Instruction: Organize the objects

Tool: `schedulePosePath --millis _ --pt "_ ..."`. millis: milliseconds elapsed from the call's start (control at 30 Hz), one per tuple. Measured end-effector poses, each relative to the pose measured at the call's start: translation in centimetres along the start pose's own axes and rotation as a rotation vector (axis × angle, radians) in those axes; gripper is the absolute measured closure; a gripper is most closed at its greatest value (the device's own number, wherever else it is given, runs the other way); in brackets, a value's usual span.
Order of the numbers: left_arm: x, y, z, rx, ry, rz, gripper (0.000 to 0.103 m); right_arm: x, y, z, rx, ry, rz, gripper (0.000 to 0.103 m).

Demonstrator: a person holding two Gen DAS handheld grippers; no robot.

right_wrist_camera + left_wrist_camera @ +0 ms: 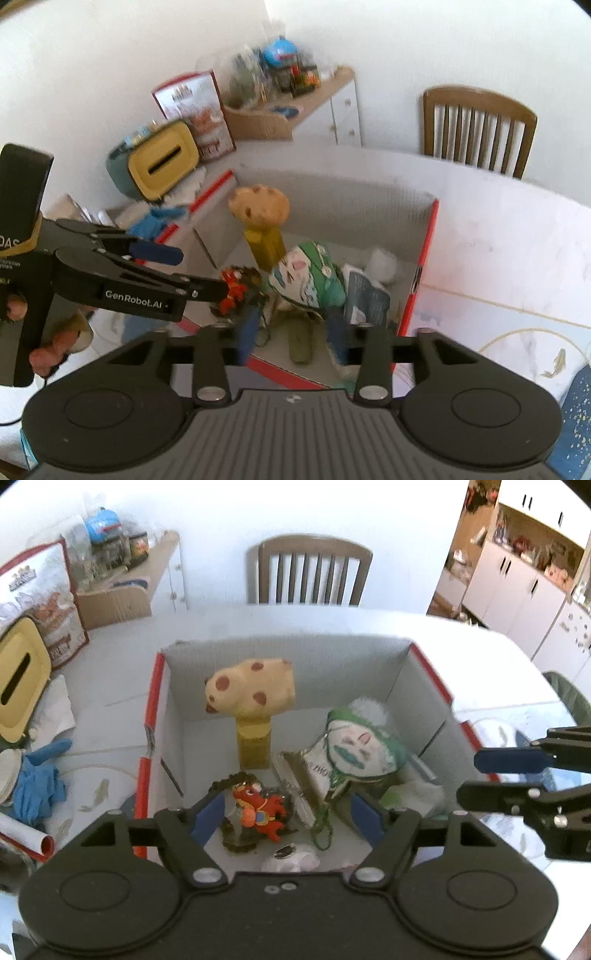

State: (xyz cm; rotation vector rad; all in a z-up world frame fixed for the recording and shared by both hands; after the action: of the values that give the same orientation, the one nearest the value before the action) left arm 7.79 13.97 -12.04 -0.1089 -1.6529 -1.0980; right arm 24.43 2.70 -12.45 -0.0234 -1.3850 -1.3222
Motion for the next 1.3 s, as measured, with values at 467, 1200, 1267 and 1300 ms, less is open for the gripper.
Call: schedulePosePath --millis 467,1200,1267,1300 --pt "7.4 0.8 -1.1 0.002 0.065 -0.201 0.007 5.3 0.2 1.7 -0.001 0.017 -0.154 0.030" --pt "10.6 -1.0 -3.1 -0.008 0.079 -0.258 0.000 9.7 -1.2 1.9 -0.021 -0.027 -0.310 0.000" --pt "10.9 -1.1 -3.3 -0.008 0.078 -0.266 0.000 10.0 -1.4 1.9 -0.032 -0.019 -0.321 0.000" --pt "11.0 -1.1 -3.3 -0.005 0.075 -0.271 0.000 10.0 -1.4 1.9 -0.036 -0.014 -0.321 0.000"
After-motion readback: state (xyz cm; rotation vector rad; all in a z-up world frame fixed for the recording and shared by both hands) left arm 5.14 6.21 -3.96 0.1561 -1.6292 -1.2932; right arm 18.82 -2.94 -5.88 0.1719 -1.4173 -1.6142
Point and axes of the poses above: each gripper's, at about its wrist camera, not at the fingertips, and x roughly against the way its jaws point, z to its left, y to its top, the point moved 9 cm from there along -x, roughly the way its jaws point, and after that the axes turned 5 degrees about -x, right-handed, at the moved point
